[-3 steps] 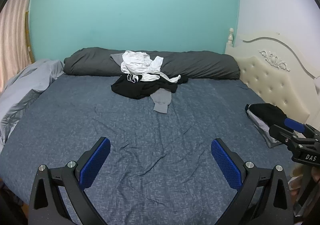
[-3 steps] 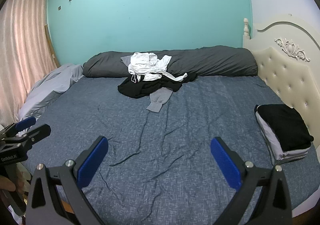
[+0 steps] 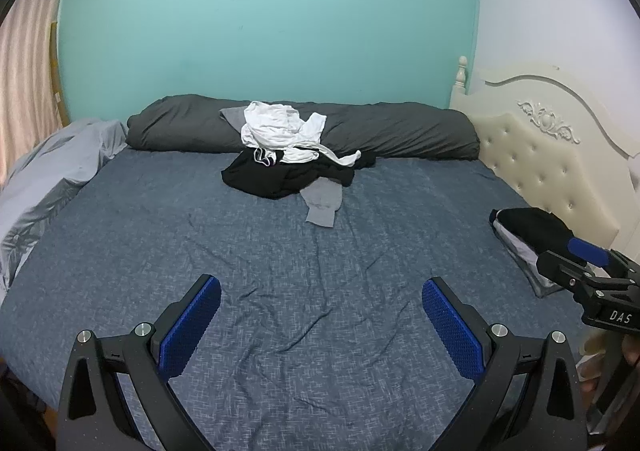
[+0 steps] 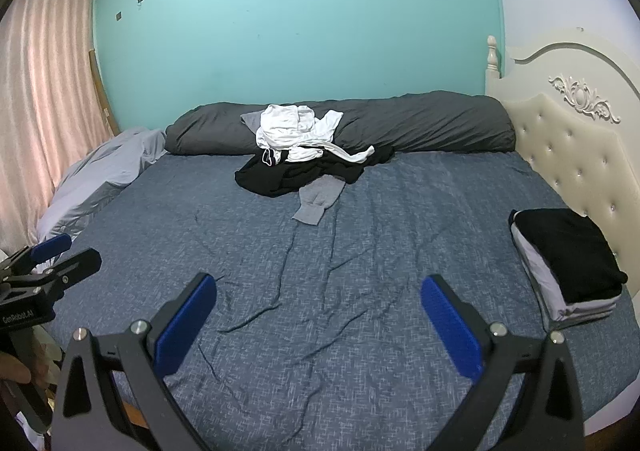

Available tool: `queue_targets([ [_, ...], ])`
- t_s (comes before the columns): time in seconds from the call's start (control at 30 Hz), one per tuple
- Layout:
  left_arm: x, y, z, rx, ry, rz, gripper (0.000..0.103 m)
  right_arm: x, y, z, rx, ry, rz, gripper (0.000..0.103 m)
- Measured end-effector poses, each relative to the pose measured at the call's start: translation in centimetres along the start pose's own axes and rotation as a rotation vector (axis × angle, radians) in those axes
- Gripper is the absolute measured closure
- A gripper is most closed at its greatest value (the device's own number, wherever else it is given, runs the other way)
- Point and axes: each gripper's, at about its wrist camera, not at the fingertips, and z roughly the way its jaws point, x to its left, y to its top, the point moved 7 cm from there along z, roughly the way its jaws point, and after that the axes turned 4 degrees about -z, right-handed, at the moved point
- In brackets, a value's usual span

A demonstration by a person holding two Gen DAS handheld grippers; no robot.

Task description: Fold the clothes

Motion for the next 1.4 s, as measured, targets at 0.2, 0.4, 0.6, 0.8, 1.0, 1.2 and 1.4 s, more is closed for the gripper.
queue_targets([
  [0.2, 0.2, 0.1, -0.1, -0.009, 0.0, 0.005, 0.0, -0.3, 0.3, -0.4, -0.011, -0.005, 0.001, 0.0],
  [0.4, -0.4, 0.3, 0.0, -0.01, -0.003, 0.007, 0.0, -0.1, -0.4, 0.0, -0.018, -0.007, -0.002, 0.0],
  [0.6, -0.6, 0.3, -0.4, -0.016, -0.006, 0.011, 0.0, 0.0, -0.4, -0.2, -0.018, -0.008, -0.005, 0.0],
  [0.8, -0.6, 0.3, -0.4, -0.016, -0.007, 0.012, 0.0, -0.1, -0.4, -0.2, -0.013, -0.007, -0.005, 0.0],
  [1.0, -0.8, 0.5, -0.5, -0.013, -0.005, 0.012, 0.0, -0.1, -0.4, -0.2, -0.013, -0.005, -0.003, 0.0],
  [1.2, -0.9, 0.3, -0.4, -0.012, -0.004, 0.014, 0.0, -0.2, -0.4, -0.2, -0.01, -0.003, -0.003, 0.0],
  [1.4, -1.1, 0.5, -0.3, -0.011, -0.004, 0.013, 0.001, -0.4, -0.3, -0.2, -0.008, -0.003, -0.001, 0.0],
])
